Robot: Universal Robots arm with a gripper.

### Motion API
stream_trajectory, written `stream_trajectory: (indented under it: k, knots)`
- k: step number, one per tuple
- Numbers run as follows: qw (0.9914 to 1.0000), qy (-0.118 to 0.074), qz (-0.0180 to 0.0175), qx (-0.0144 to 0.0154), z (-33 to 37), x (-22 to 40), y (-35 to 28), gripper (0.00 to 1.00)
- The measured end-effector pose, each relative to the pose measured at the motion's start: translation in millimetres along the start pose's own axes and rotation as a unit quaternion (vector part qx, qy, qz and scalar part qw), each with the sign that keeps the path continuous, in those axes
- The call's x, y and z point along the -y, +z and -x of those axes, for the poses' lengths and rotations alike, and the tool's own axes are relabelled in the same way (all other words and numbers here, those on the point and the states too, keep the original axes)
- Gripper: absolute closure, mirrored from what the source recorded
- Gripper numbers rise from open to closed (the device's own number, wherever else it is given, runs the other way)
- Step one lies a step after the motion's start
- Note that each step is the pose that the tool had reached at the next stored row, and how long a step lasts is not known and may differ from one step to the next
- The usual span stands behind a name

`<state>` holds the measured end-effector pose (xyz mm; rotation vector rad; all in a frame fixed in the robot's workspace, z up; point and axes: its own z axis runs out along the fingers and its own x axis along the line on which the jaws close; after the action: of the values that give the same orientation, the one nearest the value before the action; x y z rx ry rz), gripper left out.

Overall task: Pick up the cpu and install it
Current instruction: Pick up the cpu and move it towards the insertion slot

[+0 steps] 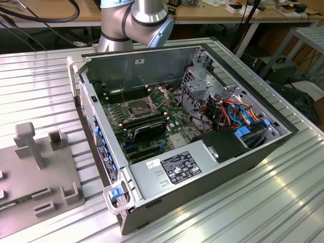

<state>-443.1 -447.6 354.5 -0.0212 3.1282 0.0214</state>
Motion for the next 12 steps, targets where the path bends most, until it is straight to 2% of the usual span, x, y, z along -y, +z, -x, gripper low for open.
stream_trajectory:
  k: [7,12]
  knots:
    - [1.0,0.0,0.0,0.0,0.1,-0.1,-9.2,0.45]
    - [1.0,0.0,0.0,0.0,0.2,-0.1,-10.6,0.45]
